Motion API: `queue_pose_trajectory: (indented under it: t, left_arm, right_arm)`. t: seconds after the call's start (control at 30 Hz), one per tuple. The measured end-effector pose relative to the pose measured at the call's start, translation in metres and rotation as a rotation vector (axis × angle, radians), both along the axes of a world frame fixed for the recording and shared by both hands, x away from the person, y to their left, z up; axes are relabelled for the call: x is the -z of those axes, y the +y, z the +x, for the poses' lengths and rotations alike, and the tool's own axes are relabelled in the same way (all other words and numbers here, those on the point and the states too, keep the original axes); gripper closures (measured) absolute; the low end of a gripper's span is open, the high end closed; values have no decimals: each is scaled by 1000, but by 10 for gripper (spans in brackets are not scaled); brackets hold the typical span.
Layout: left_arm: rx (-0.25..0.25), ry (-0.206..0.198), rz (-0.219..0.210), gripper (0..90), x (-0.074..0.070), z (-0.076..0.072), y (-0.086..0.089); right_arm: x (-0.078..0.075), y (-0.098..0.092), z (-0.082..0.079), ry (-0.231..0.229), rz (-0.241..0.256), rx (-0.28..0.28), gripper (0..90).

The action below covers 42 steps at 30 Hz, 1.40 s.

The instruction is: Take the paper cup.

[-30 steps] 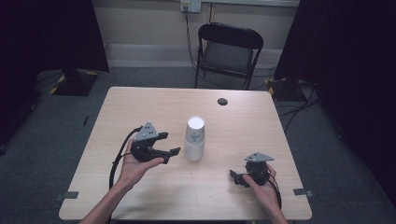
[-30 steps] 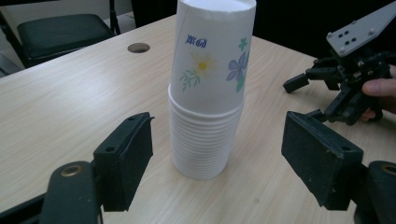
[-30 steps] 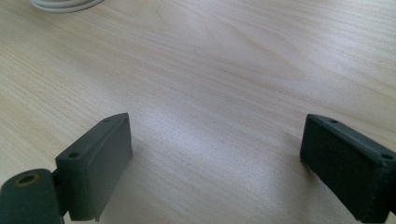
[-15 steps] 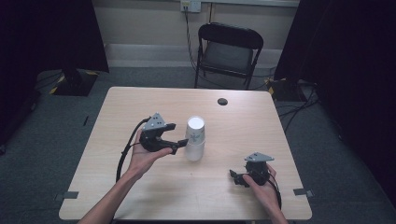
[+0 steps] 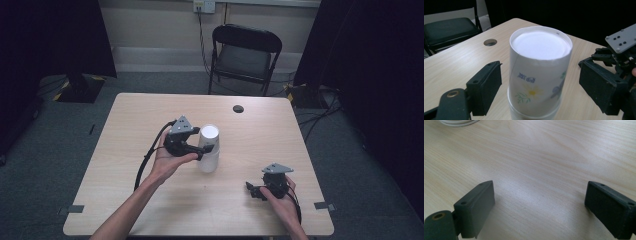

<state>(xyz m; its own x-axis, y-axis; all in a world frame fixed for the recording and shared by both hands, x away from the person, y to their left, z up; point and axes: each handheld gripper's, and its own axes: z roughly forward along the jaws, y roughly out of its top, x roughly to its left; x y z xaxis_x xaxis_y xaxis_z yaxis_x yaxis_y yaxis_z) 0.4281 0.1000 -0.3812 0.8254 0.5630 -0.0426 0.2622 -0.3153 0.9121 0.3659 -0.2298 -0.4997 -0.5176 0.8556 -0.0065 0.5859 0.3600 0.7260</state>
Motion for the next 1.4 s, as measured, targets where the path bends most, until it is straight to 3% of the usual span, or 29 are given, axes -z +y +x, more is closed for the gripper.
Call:
queue_pose_trajectory:
  t: [0.3, 0.57, 0.77, 0.87, 1.0, 1.4]
  left_arm:
    - [-31, 1, 22, 206, 7, 8, -9]
    - [-11, -5, 39, 258, 6, 12, -21]
    - [-15, 19, -5, 282, 9, 15, -22]
    - [-16, 10, 28, 289, 11, 15, -24]
    - [-23, 10, 32, 300, 10, 15, -24]
    - [-25, 13, 7, 304, 0, 15, -22]
  right_arm:
    - [0, 0, 0, 0, 0, 0, 88]
    - [0, 0, 0, 0, 0, 0, 88]
    - [0, 0, 0, 0, 0, 0, 88]
    - [0, 0, 0, 0, 1, 0, 88]
    - [0, 0, 0, 0, 1, 0, 88]
    - [0, 0, 0, 0, 1, 0, 88]
